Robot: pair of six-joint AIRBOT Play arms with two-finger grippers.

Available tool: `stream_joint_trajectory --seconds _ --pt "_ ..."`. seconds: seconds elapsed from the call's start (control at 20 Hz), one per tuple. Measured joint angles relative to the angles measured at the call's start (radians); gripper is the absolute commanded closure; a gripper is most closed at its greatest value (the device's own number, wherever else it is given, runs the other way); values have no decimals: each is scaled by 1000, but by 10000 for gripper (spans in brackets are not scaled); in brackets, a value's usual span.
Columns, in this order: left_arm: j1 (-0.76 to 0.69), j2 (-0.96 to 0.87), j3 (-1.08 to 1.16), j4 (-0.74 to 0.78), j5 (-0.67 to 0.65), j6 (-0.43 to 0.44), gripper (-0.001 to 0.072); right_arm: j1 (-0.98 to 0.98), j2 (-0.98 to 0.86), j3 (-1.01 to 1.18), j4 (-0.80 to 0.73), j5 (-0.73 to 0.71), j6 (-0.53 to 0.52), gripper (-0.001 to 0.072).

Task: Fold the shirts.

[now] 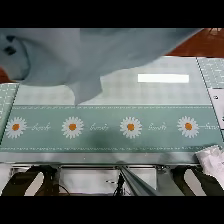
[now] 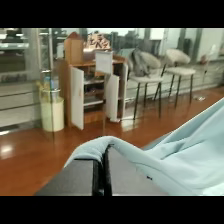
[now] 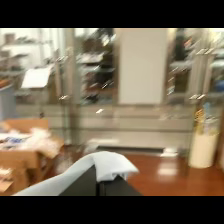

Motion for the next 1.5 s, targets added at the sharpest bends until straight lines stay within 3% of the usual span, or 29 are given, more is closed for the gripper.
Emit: stream_joint_trajectory --seconds 0.15,0.3,0.6,0.85,1.05,1.3,1.5 --pt "13 22 146 105 -208 -128 686 2 129 28 -217 87 143 687" --pt "17 58 230 180 -347 -203 686 3 196 39 -367 266 200 687" --pt "18 88 267 314 -603 -327 686 13 223 44 -494 540 216 690" --pt "18 35 136 358 -756 -359 685 134 81 44 -567 754 194 689" --pt "18 -72 -56 367 -745 -317 685 221 -167 44 -602 811 183 689" --pt "18 -321 -211 372 -568 -231 684 253 -539 43 -593 817 179 688" --pt "18 -542 -241 372 -382 -202 684 259 -774 43 -523 681 177 688"
